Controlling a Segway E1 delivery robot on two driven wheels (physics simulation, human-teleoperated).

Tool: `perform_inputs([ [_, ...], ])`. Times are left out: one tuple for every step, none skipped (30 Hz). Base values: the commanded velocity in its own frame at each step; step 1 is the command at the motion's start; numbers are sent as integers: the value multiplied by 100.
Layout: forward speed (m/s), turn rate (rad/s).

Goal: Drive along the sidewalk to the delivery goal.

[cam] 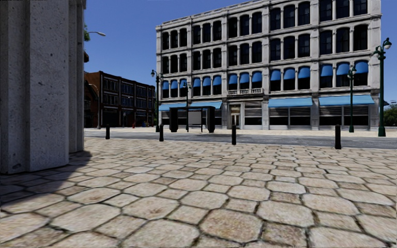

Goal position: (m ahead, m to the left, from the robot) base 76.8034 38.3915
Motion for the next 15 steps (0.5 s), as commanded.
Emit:
perform_inputs([
  [200,0],
  [200,0],
  [200,0],
  [200,0],
  [200,0],
  [200,0],
  [200,0],
  [200,0],
  [200,0],
  [200,0],
  [200,0],
  [200,0],
  [200,0],
  [200,0],
  [200,0],
])
